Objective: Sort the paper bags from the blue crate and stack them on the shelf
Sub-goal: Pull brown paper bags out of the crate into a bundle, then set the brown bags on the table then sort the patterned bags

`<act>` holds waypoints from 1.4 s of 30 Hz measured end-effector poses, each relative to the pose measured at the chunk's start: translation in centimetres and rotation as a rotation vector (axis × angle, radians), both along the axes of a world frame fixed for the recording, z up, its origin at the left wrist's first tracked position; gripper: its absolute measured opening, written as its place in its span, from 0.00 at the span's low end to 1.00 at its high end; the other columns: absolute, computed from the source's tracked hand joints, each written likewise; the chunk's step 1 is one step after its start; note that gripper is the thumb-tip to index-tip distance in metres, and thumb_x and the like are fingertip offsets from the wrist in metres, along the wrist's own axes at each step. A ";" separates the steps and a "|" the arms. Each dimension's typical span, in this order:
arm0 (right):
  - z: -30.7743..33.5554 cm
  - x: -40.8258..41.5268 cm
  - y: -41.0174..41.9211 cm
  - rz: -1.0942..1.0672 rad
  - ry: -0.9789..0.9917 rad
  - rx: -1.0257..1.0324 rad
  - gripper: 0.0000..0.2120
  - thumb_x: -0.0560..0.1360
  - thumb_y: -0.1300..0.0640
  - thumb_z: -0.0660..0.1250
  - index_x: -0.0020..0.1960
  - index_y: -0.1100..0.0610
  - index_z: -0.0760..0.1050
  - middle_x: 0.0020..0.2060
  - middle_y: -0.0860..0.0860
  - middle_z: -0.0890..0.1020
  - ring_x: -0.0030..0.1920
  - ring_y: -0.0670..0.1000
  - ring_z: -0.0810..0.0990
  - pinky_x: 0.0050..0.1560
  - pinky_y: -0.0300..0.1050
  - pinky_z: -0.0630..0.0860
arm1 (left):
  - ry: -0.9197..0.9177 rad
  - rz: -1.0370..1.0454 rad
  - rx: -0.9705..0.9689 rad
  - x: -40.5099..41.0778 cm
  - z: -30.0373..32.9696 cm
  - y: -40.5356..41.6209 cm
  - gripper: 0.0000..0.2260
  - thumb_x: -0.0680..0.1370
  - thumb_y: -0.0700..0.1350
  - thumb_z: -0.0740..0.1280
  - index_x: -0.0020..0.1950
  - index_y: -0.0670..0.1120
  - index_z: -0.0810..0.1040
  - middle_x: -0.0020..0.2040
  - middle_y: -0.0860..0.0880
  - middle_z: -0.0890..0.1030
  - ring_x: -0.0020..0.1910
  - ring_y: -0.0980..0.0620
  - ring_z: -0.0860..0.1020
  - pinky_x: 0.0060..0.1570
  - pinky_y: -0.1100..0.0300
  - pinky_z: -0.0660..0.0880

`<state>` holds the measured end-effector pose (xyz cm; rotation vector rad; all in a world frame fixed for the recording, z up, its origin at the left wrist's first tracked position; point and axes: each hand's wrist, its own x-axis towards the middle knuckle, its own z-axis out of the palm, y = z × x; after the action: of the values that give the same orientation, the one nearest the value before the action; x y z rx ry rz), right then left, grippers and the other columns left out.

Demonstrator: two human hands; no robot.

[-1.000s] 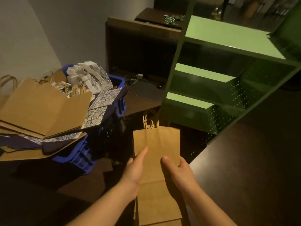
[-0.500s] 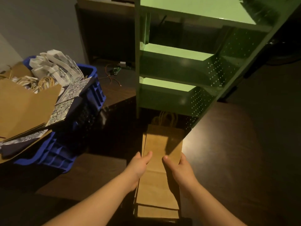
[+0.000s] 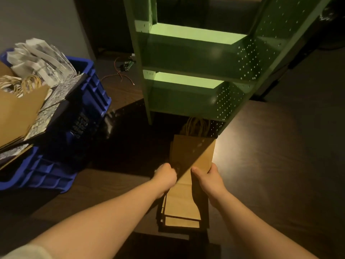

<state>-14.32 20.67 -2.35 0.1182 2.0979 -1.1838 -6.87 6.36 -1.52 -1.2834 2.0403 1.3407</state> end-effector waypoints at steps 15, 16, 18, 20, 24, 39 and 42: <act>-1.3 0.9 2.9 -0.106 -0.098 0.091 0.23 0.82 0.39 0.59 0.67 0.54 0.74 0.55 0.51 0.80 0.50 0.49 0.78 0.48 0.47 0.77 | 0.161 0.150 0.101 3.7 -1.1 2.9 0.23 0.87 0.57 0.52 0.81 0.52 0.62 0.78 0.51 0.62 0.75 0.44 0.65 0.75 0.44 0.63; -1.2 1.1 2.8 -0.096 -0.107 0.085 0.22 0.81 0.38 0.59 0.65 0.53 0.74 0.55 0.51 0.80 0.50 0.49 0.78 0.48 0.48 0.77 | 0.165 0.155 0.100 3.6 -1.1 3.3 0.25 0.86 0.59 0.52 0.82 0.53 0.60 0.79 0.52 0.61 0.76 0.45 0.63 0.75 0.43 0.62; -1.3 1.3 2.7 -0.075 -0.124 0.080 0.22 0.79 0.36 0.60 0.62 0.52 0.76 0.57 0.52 0.79 0.51 0.50 0.80 0.51 0.50 0.78 | 0.176 0.172 0.092 3.2 -0.9 3.9 0.26 0.85 0.62 0.53 0.82 0.55 0.63 0.78 0.54 0.61 0.76 0.46 0.61 0.75 0.44 0.61; -1.4 1.1 2.8 -0.054 -0.119 0.075 0.21 0.78 0.37 0.62 0.61 0.50 0.76 0.57 0.51 0.80 0.51 0.49 0.80 0.48 0.48 0.78 | 0.170 0.186 0.097 2.8 -0.7 4.3 0.26 0.85 0.61 0.54 0.82 0.52 0.63 0.78 0.53 0.59 0.76 0.47 0.60 0.74 0.46 0.60; -1.2 0.6 3.6 -0.072 -0.169 0.030 0.15 0.81 0.40 0.61 0.60 0.49 0.72 0.50 0.46 0.78 0.46 0.43 0.75 0.42 0.42 0.72 | 0.200 0.245 0.142 2.5 -0.5 4.9 0.28 0.85 0.61 0.56 0.82 0.51 0.60 0.81 0.51 0.58 0.78 0.46 0.58 0.75 0.45 0.59; 1.0 1.0 3.7 -0.130 0.180 0.151 0.28 0.79 0.43 0.64 0.76 0.52 0.65 0.70 0.54 0.69 0.63 0.57 0.76 0.59 0.58 0.81 | 0.254 0.408 0.189 3.6 0.2 2.8 0.23 0.86 0.60 0.53 0.79 0.53 0.65 0.72 0.51 0.72 0.72 0.45 0.70 0.68 0.48 0.66; 3.0 0.9 2.7 -0.088 0.338 0.126 0.23 0.80 0.46 0.64 0.73 0.51 0.67 0.68 0.51 0.70 0.65 0.54 0.74 0.61 0.58 0.80 | 0.314 0.450 0.148 4.6 0.7 2.1 0.23 0.86 0.59 0.54 0.78 0.52 0.67 0.73 0.51 0.72 0.70 0.46 0.72 0.63 0.52 0.67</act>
<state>-13.46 23.37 0.61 0.0730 2.4861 -1.1883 -2.32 8.45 -0.78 -1.6102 1.8572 1.9637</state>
